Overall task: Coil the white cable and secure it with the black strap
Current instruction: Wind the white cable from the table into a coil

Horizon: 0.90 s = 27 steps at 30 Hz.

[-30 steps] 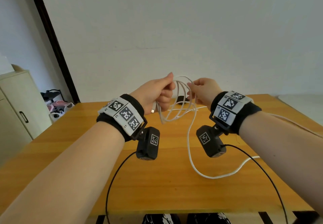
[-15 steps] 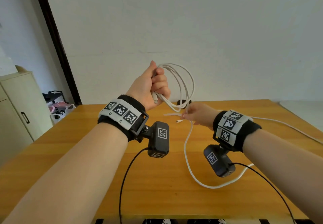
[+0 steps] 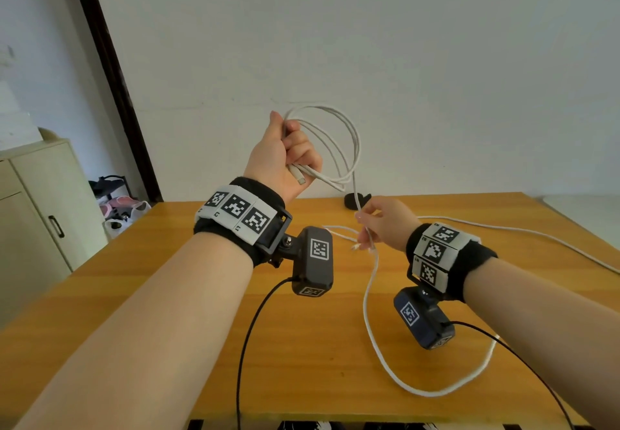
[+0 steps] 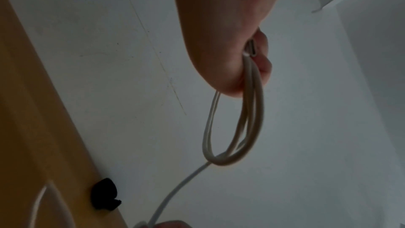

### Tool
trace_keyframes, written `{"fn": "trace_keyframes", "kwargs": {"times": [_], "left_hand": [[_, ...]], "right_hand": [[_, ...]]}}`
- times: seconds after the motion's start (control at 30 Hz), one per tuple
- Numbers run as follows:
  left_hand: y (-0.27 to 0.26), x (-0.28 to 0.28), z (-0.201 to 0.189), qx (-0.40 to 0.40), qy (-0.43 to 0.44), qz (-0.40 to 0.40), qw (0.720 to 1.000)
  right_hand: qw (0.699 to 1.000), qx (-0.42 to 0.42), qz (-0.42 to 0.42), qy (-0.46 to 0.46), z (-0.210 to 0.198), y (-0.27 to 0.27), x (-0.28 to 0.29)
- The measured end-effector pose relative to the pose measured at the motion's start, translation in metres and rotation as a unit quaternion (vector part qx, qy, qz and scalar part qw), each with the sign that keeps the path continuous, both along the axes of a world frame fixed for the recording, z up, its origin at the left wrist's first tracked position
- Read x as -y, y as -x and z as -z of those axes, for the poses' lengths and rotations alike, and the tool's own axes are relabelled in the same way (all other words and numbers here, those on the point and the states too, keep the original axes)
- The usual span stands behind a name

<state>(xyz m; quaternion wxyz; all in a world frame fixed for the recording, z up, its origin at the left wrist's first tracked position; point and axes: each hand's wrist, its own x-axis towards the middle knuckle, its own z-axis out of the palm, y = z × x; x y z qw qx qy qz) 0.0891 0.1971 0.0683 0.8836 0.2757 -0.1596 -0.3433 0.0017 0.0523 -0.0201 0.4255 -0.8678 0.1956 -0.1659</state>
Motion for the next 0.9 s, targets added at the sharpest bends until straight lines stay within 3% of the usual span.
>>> {"fn": "trace_keyframes", "kwargs": {"times": [0.13, 0.27, 0.47, 0.6, 0.77, 0.9], "left_hand": [[0.002, 0.003, -0.002, 0.018, -0.002, -0.016, 1.000], [0.004, 0.007, -0.001, 0.079, -0.044, -0.056, 0.994], [0.009, 0.015, 0.001, 0.211, -0.146, -0.115, 0.960], [0.018, 0.020, 0.005, 0.261, -0.156, -0.115, 0.946], [0.018, 0.025, 0.013, 0.323, -0.191, -0.136, 0.917], [0.020, 0.024, 0.017, 0.333, -0.199, -0.112, 0.915]], "right_hand": [[0.996, -0.015, 0.038, 0.075, 0.000, -0.001, -0.005], [0.982, -0.033, 0.021, 0.183, -0.004, 0.003, -0.012], [0.947, -0.194, -0.054, 0.250, -0.021, 0.001, -0.021], [0.932, -0.147, -0.061, 0.326, -0.016, 0.006, -0.021], [0.935, -0.185, -0.019, 0.302, -0.025, -0.001, -0.018], [0.944, -0.068, 0.002, 0.322, -0.021, 0.003, -0.013]]}}
